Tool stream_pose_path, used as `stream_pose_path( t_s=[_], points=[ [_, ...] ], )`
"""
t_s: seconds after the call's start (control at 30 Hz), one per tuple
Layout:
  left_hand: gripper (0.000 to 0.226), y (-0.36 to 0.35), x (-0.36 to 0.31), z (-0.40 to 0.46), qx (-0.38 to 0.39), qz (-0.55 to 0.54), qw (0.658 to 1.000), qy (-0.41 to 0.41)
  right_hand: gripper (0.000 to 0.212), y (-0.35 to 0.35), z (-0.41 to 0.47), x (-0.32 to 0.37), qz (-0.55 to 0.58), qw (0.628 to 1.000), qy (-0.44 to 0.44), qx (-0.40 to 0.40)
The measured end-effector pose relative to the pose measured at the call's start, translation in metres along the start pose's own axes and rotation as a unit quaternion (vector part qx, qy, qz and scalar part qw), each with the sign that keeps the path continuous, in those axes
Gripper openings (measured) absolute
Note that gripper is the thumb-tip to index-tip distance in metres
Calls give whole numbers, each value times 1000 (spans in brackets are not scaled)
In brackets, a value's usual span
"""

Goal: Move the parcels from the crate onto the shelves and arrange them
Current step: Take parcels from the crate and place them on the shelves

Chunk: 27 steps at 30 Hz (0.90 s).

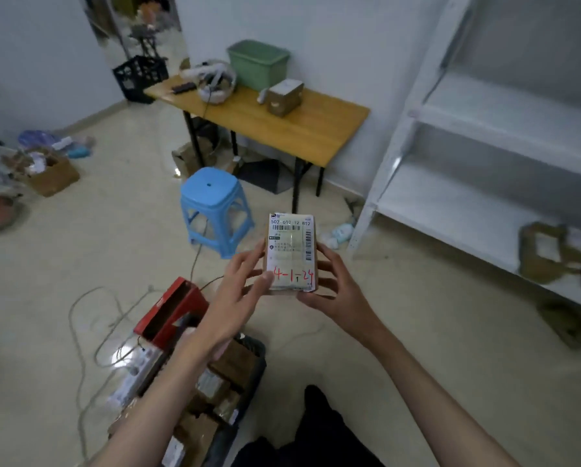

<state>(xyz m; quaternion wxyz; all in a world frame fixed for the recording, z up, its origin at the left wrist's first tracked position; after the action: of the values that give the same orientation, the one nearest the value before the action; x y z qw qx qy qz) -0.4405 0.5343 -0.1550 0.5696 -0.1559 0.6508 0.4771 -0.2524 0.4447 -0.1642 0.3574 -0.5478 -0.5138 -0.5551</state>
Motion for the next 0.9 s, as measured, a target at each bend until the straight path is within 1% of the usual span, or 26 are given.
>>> stream_pose_path(
  t_s=[0.07,0.17,0.27,0.37,0.5,0.63,0.9],
  points=[
    [58,-30,-21,19,35,-27,999,-30,89,32,-18,0,2,999,0,-53],
    [49,-77,-48,44,85,-22,992,-86,89,78,-44,-1,0,992,8,-130],
    [48,-125,-76,66,130,-42,985,-108,88,126,-70,-3,-4,981,13,-195],
    [50,-174,-112,81,174,-61,975,-127,87,176,-98,-5,-3,971,10,-240],
    [50,-237,-159,94,210,-87,960,-164,89,241,-131,-7,-11,960,14,-279],
    [51,-291,-195,100,233,-110,949,-179,88,296,-158,-13,-15,953,14,-301],
    [51,-377,-238,98,270,-107,937,-193,84,367,-205,-41,-2,941,9,-337]
  ],
)
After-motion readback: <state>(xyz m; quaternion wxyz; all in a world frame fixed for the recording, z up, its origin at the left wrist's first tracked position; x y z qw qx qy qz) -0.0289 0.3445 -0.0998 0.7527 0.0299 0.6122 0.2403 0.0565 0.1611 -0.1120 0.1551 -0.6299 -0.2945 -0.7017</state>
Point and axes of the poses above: each hand's wrist, its own z-axis towards the middle knuckle, its own y-axis out of the back of the hand, x = y × z, the point moved 2 cm from there along z, towards the middle knuckle, and after that the axes turned 3 degrees about -y, right-handed, at the moved point
